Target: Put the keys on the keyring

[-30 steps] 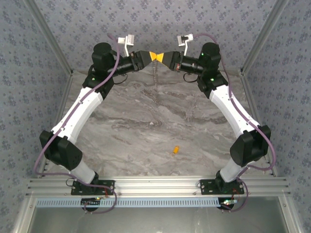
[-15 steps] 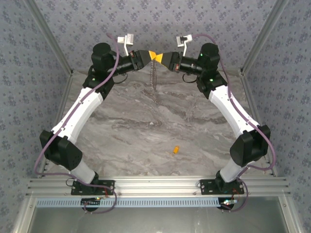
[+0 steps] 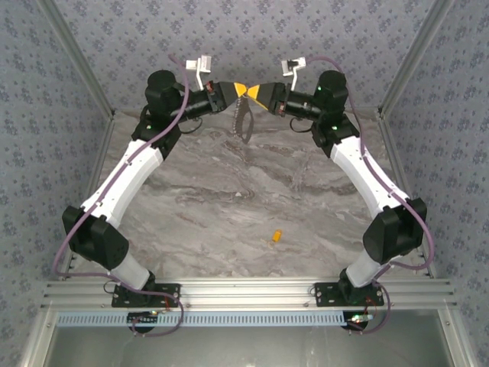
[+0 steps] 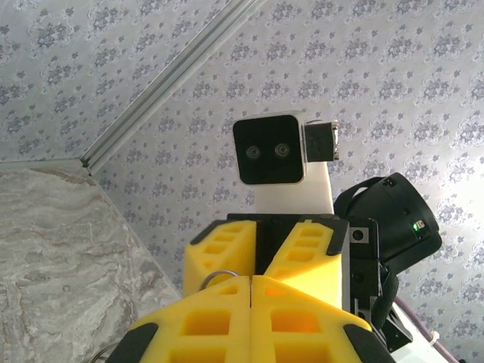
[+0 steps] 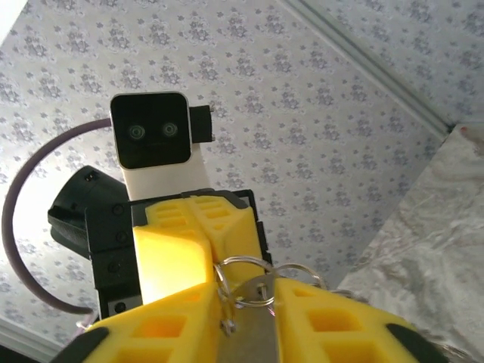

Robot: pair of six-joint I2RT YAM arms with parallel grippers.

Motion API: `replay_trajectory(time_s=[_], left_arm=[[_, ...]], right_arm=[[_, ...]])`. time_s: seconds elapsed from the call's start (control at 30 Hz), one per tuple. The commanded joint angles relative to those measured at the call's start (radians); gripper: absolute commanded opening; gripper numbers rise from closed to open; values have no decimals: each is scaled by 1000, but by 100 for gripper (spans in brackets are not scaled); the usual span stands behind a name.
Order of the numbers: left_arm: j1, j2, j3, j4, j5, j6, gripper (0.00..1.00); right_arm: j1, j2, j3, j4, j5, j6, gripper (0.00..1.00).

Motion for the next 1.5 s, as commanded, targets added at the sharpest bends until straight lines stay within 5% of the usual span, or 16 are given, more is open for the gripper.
replay_trajectory(time_s=[0.0,0.47,1.47], left_arm=[[-8,-24,16,8,13,33,0],[-8,20,199,-286,79,289,0],[-17,77,282,-295,117,275,0]], right_arm=[[-56,-79,-38,44,5,14,34],[-75,-109,-88,84,-21,49,40],[-11,-23,-5,171,-66,110,34]])
